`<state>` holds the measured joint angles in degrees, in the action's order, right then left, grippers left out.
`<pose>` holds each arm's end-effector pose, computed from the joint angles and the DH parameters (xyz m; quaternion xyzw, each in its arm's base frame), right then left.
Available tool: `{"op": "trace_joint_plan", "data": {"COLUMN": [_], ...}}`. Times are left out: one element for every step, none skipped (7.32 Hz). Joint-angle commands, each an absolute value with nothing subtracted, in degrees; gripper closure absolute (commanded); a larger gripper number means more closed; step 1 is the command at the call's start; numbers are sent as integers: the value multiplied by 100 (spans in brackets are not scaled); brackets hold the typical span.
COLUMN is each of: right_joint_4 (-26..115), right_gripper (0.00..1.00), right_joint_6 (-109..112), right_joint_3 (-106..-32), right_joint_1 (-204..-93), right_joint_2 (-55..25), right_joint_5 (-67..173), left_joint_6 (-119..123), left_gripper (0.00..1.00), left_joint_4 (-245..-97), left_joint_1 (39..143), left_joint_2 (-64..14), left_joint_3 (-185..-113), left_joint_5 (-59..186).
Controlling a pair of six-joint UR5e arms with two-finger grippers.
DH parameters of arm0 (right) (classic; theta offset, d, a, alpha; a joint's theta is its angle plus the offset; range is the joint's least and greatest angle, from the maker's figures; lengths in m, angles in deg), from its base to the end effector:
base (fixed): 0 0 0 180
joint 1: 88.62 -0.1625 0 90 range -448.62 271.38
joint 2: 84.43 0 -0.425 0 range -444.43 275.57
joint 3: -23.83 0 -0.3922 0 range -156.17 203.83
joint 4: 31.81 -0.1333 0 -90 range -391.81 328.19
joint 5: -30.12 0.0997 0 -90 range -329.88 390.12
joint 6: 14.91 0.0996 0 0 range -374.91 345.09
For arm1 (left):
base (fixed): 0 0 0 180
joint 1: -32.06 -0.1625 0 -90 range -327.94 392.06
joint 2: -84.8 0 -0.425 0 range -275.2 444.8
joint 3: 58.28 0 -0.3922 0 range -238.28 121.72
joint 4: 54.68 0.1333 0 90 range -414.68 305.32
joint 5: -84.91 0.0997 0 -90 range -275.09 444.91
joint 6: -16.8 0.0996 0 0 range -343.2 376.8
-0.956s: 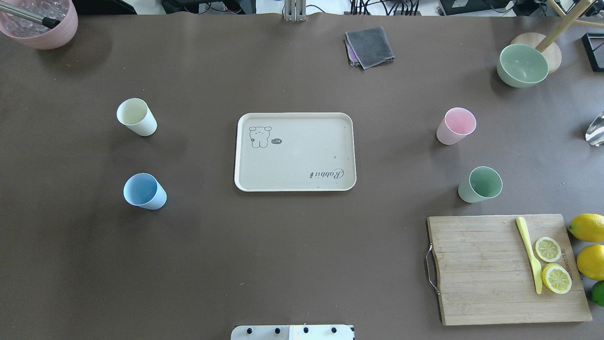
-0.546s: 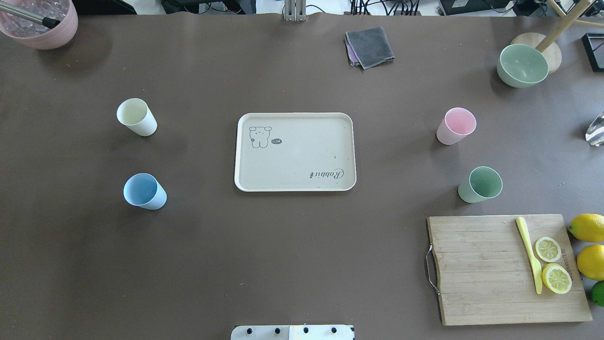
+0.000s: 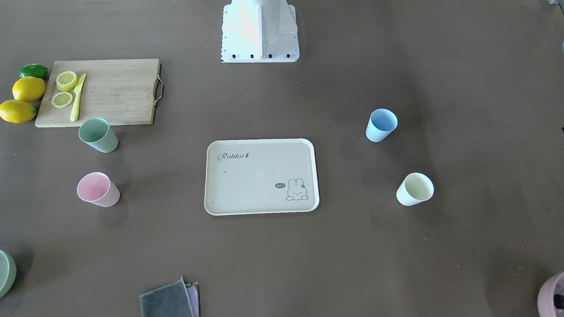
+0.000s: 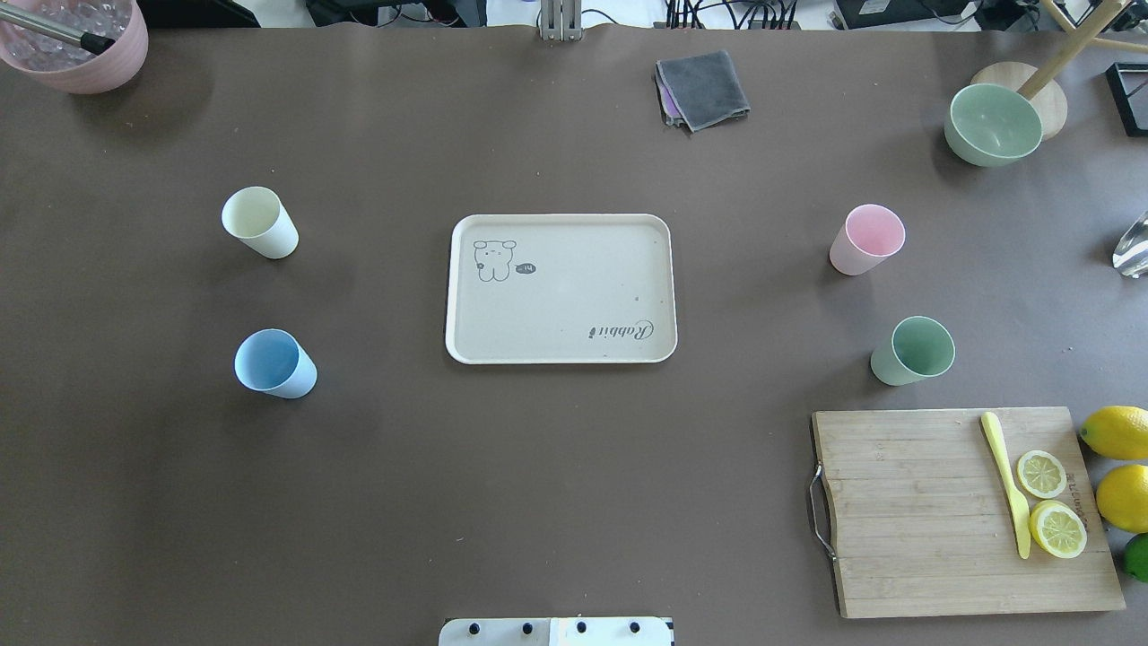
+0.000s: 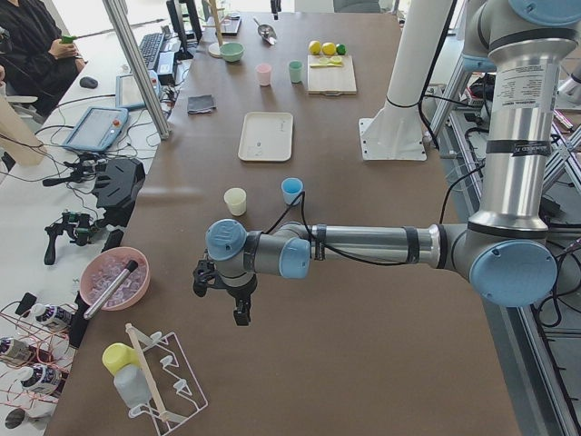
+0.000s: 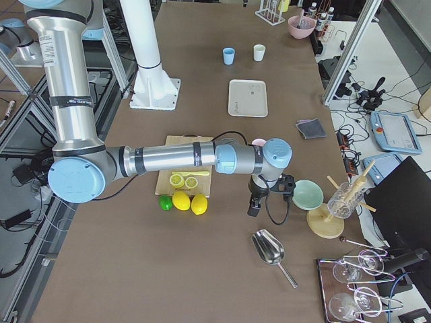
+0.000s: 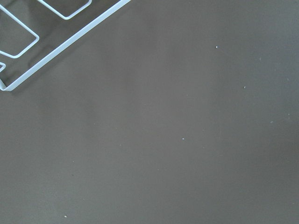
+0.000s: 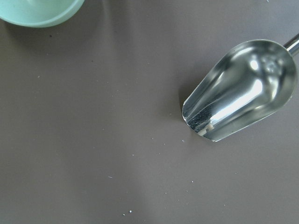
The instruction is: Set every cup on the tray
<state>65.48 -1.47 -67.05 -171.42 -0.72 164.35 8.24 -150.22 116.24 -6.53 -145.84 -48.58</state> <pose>-0.0038 -0.5390 0.6076 -0.0684 -0.3702 0.0508 0.9250 -0.0130 -0.5109 0.6593 -0.0107 0.3718 -0.0079 0.9282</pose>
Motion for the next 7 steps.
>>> {"op": "trace_joint_plan", "data": {"right_joint_4": [6548, 6557, 6557, 6557, 6557, 6557, 6548], "right_gripper": [0, 0, 0, 0, 0, 0, 0], "right_joint_6": [-146, -146, -146, -137, -146, -146, -146], "right_joint_3": [-6714, -6740, -6740, -6749, -6749, -6740, -6810], "right_joint_1": [-17150, -17142, -17142, -17150, -17151, -17142, -17150], "right_joint_2": [-67, -67, -67, -50, -32, -15, -6], "right_joint_5": [16511, 16521, 16521, 16521, 16521, 16512, 16495], "left_joint_6": [836, 827, 819, 801, 801, 801, 801], "left_gripper": [2, 2, 2, 2, 2, 2, 2], "left_joint_4": [-15031, -15057, -15057, -15057, -15057, -15049, -15048], "left_joint_1": [11626, 11626, 11617, 11617, 11617, 11617, 11617], "left_joint_2": [-660, -660, -669, -669, -678, -678, -678], "left_joint_3": [-14582, -14591, -14591, -14582, -14582, -14582, -14582], "left_joint_5": [-4825, -4825, -4807, -4807, -4807, -4807, -4807]}}
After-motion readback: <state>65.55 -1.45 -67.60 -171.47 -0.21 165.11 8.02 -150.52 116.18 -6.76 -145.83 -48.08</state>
